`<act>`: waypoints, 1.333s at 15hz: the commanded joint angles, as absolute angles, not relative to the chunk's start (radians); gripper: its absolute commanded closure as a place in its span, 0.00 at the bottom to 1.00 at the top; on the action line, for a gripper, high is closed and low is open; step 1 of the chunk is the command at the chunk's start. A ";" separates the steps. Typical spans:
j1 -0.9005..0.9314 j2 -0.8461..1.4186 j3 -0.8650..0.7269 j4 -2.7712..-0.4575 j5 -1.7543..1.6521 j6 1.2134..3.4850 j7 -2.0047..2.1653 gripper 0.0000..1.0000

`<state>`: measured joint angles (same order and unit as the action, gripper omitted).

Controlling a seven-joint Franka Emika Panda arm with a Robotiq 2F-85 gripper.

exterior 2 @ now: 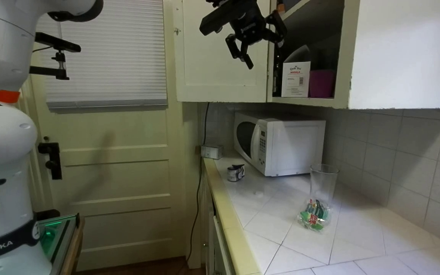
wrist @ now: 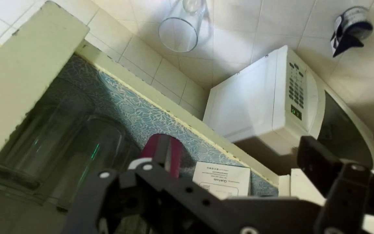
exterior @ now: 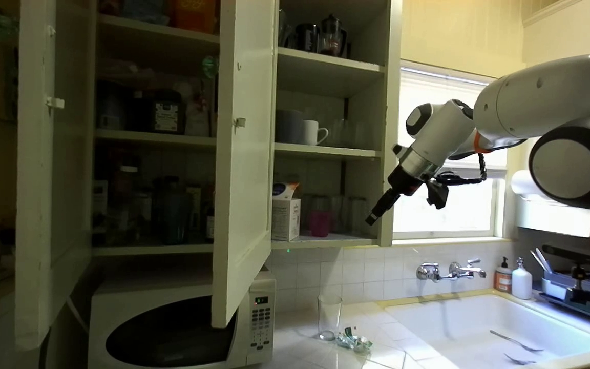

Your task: Put the red cup in the cupboard

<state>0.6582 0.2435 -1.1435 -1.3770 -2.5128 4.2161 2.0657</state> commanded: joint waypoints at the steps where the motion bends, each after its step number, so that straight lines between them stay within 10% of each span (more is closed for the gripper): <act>1: 0.861 0.278 -1.360 -1.419 -2.513 4.228 1.894 0.00; 10: 1.148 0.438 -1.695 -1.502 -2.513 4.228 1.524 0.00; 20: 1.065 0.350 -1.547 -1.436 -2.497 4.252 1.303 0.00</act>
